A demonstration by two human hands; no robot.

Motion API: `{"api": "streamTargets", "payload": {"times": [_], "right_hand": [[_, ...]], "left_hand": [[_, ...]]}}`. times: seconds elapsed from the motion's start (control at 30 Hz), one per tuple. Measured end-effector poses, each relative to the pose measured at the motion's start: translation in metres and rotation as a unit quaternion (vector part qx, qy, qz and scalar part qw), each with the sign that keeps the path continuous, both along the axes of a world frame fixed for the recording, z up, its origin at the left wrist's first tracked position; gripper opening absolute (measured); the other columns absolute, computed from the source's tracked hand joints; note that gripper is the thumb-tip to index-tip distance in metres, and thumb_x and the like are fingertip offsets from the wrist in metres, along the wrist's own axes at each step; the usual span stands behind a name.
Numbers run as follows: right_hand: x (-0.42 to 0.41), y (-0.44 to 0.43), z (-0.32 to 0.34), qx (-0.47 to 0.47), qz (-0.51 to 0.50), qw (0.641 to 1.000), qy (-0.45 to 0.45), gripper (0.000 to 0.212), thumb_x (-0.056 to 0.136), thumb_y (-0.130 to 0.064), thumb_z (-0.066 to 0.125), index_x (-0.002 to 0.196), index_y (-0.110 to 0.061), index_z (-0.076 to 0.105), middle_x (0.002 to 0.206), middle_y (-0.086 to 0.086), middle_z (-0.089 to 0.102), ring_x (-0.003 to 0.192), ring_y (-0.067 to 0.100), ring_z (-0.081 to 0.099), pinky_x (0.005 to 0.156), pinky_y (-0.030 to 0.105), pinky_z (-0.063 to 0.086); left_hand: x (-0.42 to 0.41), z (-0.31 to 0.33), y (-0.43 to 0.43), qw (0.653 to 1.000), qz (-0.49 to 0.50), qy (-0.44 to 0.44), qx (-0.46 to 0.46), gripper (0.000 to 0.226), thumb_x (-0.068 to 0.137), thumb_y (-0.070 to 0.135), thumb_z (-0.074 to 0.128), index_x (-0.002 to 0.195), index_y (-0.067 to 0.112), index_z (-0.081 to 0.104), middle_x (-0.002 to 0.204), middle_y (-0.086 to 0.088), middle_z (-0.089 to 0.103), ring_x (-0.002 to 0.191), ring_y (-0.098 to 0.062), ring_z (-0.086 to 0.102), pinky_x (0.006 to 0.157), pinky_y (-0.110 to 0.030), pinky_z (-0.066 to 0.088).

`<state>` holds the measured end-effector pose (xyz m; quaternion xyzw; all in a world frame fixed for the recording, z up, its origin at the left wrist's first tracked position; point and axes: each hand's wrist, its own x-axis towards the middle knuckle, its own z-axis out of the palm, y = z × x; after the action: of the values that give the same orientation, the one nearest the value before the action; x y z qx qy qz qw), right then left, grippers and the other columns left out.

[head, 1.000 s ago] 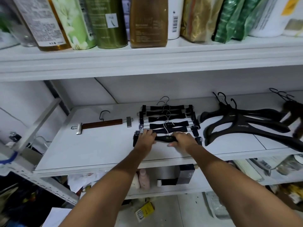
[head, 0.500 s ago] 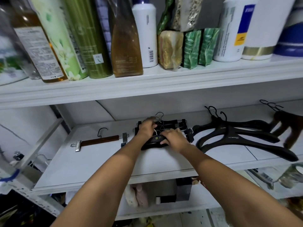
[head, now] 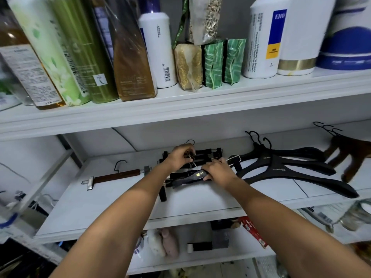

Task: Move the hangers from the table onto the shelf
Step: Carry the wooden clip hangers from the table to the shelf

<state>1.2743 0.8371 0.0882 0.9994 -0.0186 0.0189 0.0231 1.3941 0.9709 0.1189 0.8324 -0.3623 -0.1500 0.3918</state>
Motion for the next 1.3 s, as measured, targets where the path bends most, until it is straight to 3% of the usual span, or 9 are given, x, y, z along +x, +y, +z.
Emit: {"api": "streamTargets", "payload": {"times": [0.07, 0.17, 0.37, 0.53, 0.67, 0.87, 0.97, 1.07, 1.3], "right_hand": [[-0.001, -0.002, -0.001, -0.012, -0.021, 1.0, 0.003, 0.035, 0.095, -0.035, 0.052, 0.125, -0.019, 0.055, 0.123, 0.002, 0.059, 0.121, 0.025, 0.049, 0.098, 0.038, 0.028], [0.002, 0.0, -0.005, -0.041, -0.026, 0.999, 0.012, 0.031, 0.094, -0.028, 0.055, 0.124, -0.021, 0.056, 0.122, 0.002, 0.061, 0.121, 0.026, 0.05, 0.098, 0.04, 0.028], [0.004, 0.004, -0.002, -0.016, -0.028, 0.999, 0.017, 0.039, 0.095, -0.039, 0.049, 0.13, -0.021, 0.054, 0.128, 0.004, 0.059, 0.125, 0.025, 0.047, 0.104, 0.041, 0.025], [0.003, -0.009, -0.01, 0.045, -0.033, 0.998, 0.019, 0.028, 0.093, -0.024, 0.055, 0.12, -0.025, 0.059, 0.115, -0.002, 0.066, 0.119, 0.022, 0.052, 0.095, 0.037, 0.026], [0.005, -0.01, -0.015, 0.051, -0.026, 0.998, 0.013, 0.029, 0.094, -0.025, 0.054, 0.124, -0.024, 0.057, 0.119, -0.002, 0.063, 0.119, 0.023, 0.051, 0.096, 0.038, 0.026], [0.012, 0.002, -0.021, 0.059, -0.033, 0.998, 0.016, 0.032, 0.094, -0.028, 0.054, 0.125, -0.021, 0.056, 0.122, 0.002, 0.061, 0.12, 0.024, 0.05, 0.102, 0.04, 0.023], [0.018, 0.016, -0.031, 0.075, -0.05, 0.996, 0.021, 0.034, 0.094, -0.025, 0.055, 0.127, -0.022, 0.054, 0.122, 0.001, 0.062, 0.118, 0.023, 0.052, 0.103, 0.04, 0.026], [0.025, 0.029, -0.046, 0.122, -0.091, 0.988, 0.026, 0.028, 0.095, -0.031, 0.053, 0.121, -0.021, 0.057, 0.118, 0.002, 0.063, 0.115, 0.022, 0.055, 0.1, 0.039, 0.03], [0.033, 0.029, -0.079, 0.131, -0.109, 0.983, 0.071, 0.039, 0.093, -0.036, 0.055, 0.128, -0.019, 0.055, 0.131, 0.006, 0.049, 0.123, 0.025, 0.043, 0.103, 0.041, 0.033]], "left_hand": [[0.001, 0.0, 0.001, 0.998, -0.006, 0.016, 0.058, 0.029, 0.088, 0.024, 0.065, 0.115, 0.014, 0.06, 0.12, -0.002, 0.058, 0.11, -0.013, 0.053, 0.101, -0.028, 0.043], [-0.013, 0.006, -0.009, 0.991, 0.061, 0.069, 0.094, 0.053, 0.086, 0.063, 0.047, 0.112, 0.019, 0.06, 0.114, -0.006, 0.064, 0.106, -0.024, 0.061, 0.098, -0.039, 0.047], [-0.023, 0.001, -0.032, 0.979, 0.178, 0.078, 0.053, 0.014, 0.101, 0.019, 0.039, 0.101, 0.006, 0.04, 0.079, -0.007, 0.052, 0.075, -0.023, 0.054, 0.061, -0.03, 0.045], [-0.014, -0.01, -0.023, 0.972, 0.13, 0.197, -0.018, 0.025, 0.102, 0.002, 0.031, 0.108, -0.003, 0.054, 0.091, -0.013, 0.064, 0.074, -0.011, 0.057, 0.07, -0.018, 0.046], [-0.009, -0.011, -0.014, 0.975, 0.125, 0.176, -0.049, 0.039, 0.097, -0.011, 0.029, 0.077, 0.011, 0.054, 0.098, -0.015, 0.059, 0.076, -0.009, 0.058, 0.076, -0.018, 0.043], [0.001, -0.027, -0.009, 0.974, 0.175, 0.132, -0.061, 0.032, 0.091, -0.016, 0.045, 0.117, -0.009, 0.061, 0.111, -0.019, 0.066, 0.096, -0.027, 0.061, 0.099, -0.033, 0.045], [0.001, -0.033, 0.003, 0.987, 0.148, -0.049, 0.029, 0.038, 0.092, -0.007, 0.047, 0.127, 0.004, 0.057, 0.127, -0.017, 0.058, 0.118, -0.029, 0.056, 0.104, -0.035, 0.04], [-0.007, -0.048, 0.018, 0.946, 0.072, -0.227, 0.22, 0.047, 0.1, 0.02, 0.04, 0.146, 0.018, 0.032, 0.144, -0.008, 0.04, 0.132, -0.025, 0.039, 0.109, -0.036, 0.029], [-0.014, -0.106, 0.051, 0.909, -0.021, -0.206, 0.361, 0.06, 0.102, 0.04, 0.024, 0.152, 0.012, 0.006, 0.161, -0.005, 0.007, 0.148, -0.022, 0.008, 0.12, -0.039, 0.007]]}}
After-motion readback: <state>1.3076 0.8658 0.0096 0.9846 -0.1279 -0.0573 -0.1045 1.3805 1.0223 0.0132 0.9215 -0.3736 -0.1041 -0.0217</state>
